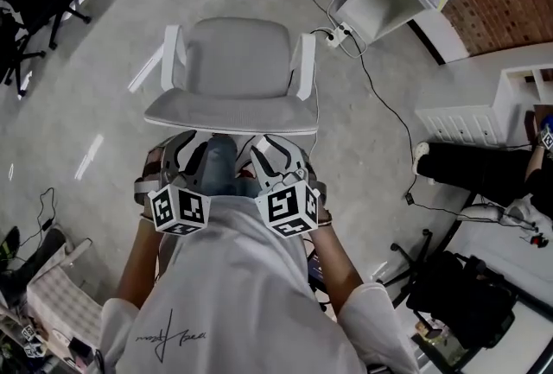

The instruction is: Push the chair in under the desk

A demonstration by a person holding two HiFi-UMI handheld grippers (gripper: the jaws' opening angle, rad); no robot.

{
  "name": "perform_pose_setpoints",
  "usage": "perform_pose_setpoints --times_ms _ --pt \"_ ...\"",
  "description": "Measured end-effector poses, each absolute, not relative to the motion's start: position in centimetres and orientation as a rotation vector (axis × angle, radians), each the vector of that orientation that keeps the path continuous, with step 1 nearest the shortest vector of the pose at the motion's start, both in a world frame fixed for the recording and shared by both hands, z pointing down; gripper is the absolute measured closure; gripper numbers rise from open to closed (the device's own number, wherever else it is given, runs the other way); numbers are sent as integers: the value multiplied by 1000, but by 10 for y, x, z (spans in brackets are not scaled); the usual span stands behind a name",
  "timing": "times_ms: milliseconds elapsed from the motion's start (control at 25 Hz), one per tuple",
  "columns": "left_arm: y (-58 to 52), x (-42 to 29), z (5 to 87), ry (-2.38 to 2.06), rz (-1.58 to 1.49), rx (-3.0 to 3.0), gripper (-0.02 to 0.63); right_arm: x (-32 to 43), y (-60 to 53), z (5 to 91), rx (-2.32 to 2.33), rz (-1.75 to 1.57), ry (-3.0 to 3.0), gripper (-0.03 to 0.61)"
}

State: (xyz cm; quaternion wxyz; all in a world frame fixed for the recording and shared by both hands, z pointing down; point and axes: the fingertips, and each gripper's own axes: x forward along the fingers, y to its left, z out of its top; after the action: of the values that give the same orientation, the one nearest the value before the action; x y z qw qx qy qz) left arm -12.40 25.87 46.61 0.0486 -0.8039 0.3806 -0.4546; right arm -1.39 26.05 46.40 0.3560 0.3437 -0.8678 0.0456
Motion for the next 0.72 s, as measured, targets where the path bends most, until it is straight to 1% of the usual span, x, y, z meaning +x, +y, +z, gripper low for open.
perform_pose_setpoints --times_ms 240,480,720 --pt "251 -142 487 1055 -1522 -2333 446 -20 255 490 737 -92 -2117 389" --pt "246 -145 510 956 -1620 -2261 422 -18 248 512 672 -152 -2037 381" --pt "240 -147 528 911 -1686 -2252 420 -19 244 531 588 -145 -1992 381"
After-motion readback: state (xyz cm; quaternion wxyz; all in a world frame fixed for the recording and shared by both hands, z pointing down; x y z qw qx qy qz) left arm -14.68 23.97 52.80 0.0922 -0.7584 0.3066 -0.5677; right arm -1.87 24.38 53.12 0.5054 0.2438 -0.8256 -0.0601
